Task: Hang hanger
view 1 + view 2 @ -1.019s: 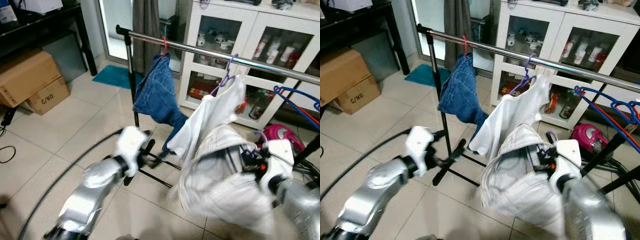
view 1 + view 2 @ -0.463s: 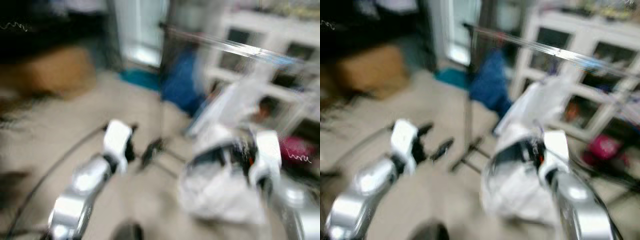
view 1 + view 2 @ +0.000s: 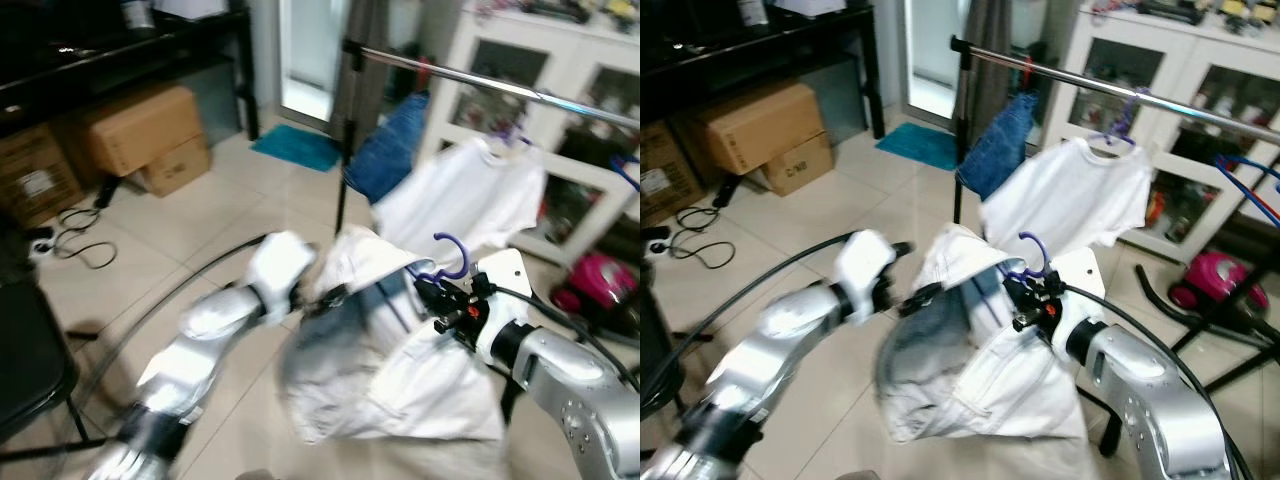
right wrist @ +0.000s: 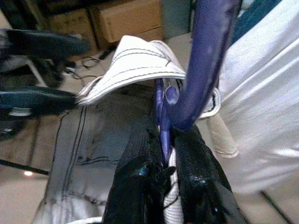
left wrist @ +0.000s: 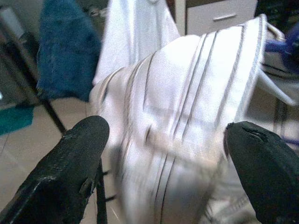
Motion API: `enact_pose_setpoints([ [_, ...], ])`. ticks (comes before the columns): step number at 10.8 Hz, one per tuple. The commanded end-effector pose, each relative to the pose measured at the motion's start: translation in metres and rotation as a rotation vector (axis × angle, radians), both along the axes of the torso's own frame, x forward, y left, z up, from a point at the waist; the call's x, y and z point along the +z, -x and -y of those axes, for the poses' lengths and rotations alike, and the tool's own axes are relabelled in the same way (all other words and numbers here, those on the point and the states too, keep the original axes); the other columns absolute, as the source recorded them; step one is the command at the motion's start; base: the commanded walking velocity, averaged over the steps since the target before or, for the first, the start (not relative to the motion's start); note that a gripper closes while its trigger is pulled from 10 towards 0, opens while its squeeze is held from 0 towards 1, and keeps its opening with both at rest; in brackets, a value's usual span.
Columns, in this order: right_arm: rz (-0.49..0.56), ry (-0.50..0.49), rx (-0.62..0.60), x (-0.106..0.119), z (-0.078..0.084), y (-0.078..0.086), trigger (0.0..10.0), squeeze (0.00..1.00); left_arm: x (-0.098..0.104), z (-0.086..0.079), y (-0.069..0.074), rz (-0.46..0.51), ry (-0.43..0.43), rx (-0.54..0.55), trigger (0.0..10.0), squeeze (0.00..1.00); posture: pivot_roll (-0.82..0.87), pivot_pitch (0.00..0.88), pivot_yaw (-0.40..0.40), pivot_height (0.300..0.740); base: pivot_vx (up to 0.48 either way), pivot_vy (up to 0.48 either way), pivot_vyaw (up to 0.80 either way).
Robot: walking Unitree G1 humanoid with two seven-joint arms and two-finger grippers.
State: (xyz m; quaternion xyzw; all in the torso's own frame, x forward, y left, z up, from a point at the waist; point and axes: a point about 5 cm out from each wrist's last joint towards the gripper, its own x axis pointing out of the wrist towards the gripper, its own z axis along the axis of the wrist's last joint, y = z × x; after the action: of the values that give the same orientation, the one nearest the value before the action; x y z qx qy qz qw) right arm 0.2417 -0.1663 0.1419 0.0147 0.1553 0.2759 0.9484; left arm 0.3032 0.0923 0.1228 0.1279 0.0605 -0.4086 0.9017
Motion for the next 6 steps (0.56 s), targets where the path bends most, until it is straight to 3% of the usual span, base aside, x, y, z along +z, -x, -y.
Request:
enact_pose_setpoints([
  [1,0.067,-0.038,0.031,0.019,-0.002,-0.001,10.0,0.00,-0.001,0.002,-0.004,0.014,-0.019,0.006,10.0,1.00,0.02,0.000,-0.018,0.740,0.000,0.000,0.00],
  [2,0.067,-0.076,0.074,0.025,-0.008,0.000,10.0,0.00,-0.003,0.009,-0.010,0.007,0.002,-0.021,10.0,1.00,0.02,0.000,-0.021,0.740,0.000,0.000,0.00],
  [3,0.070,-0.084,0.104,0.028,-0.013,0.000,10.0,0.00,-0.005,0.016,-0.010,-0.004,0.011,-0.076,10.0,0.22,0.01,0.000,-0.020,0.740,0.000,0.000,0.00],
  [4,0.072,-0.094,0.120,0.031,-0.016,-0.001,10.0,0.00,-0.008,0.017,-0.015,0.011,-0.024,-0.063,0.0,0.00,0.01,0.000,-0.019,0.740,0.000,0.000,0.00],
  [6,0.076,-0.117,0.123,0.035,-0.018,-0.003,10.0,0.00,-0.010,0.011,-0.024,0.043,-0.072,0.012,0.0,0.00,0.01,0.000,-0.016,0.740,0.000,0.000,0.00],
])
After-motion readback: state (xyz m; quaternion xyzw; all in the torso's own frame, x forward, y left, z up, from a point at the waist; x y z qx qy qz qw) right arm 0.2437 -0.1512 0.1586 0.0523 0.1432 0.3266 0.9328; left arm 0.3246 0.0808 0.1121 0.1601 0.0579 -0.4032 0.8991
